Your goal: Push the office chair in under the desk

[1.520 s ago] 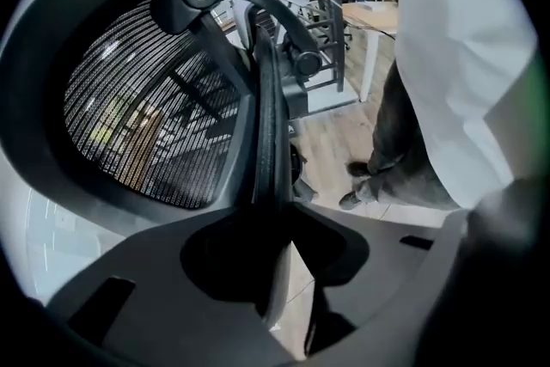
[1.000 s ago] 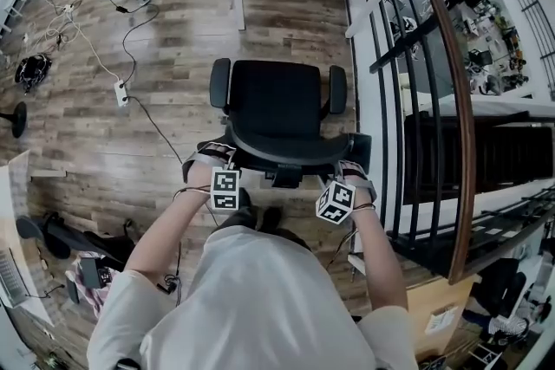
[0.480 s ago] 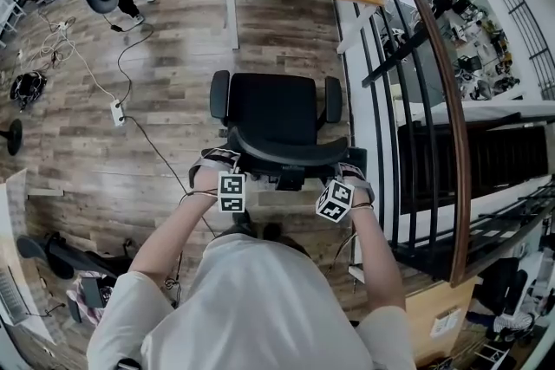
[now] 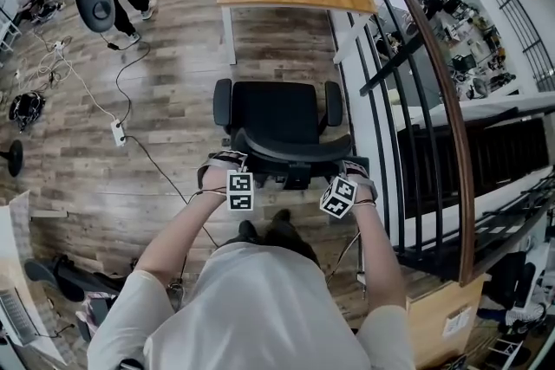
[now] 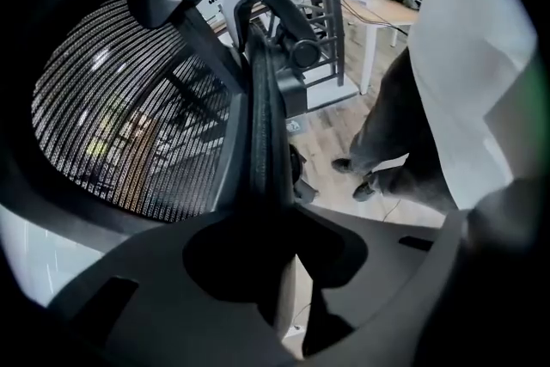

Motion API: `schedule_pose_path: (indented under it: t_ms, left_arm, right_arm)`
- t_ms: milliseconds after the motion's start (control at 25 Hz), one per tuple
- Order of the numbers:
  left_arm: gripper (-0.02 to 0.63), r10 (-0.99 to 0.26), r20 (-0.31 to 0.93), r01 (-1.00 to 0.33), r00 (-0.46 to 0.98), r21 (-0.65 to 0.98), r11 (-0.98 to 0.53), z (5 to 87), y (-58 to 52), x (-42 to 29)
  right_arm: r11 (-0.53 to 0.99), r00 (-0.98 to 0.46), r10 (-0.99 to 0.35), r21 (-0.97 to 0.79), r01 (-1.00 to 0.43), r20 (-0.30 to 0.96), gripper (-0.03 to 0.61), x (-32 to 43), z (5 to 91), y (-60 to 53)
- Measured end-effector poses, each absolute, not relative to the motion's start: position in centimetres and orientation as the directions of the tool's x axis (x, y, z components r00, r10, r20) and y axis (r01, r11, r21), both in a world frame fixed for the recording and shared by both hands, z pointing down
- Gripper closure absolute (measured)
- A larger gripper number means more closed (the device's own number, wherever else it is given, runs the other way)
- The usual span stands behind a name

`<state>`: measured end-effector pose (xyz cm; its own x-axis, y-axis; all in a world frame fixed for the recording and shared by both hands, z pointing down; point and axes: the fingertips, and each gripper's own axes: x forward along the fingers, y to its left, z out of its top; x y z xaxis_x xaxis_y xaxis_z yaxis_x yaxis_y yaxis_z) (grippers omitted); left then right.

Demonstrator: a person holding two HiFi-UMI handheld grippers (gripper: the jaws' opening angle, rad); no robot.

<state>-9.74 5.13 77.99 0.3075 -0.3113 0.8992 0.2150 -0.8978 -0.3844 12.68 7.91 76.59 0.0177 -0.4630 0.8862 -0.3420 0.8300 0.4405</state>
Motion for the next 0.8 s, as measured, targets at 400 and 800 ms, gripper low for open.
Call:
schedule_pose_path:
  t_ms: [400,800]
  left_arm:
    - [0.517,-0.334,0.896,0.216,0.292,-0.402,-0.890,77.8,-0.4,-9.2]
    - [0.517,-0.332,0.903,0.221,0.273,-0.395,-0.892,77.6,-6.6,-8.3]
  right_arm:
    - [0.814,0.029,-0.481,0.459,-0.356,0.876,0.387,13.2,76.4,2.9]
    - [0.807,0.015,-0.501,0.473,-0.353,0.865,0.387,14.0,76.3,-2.9]
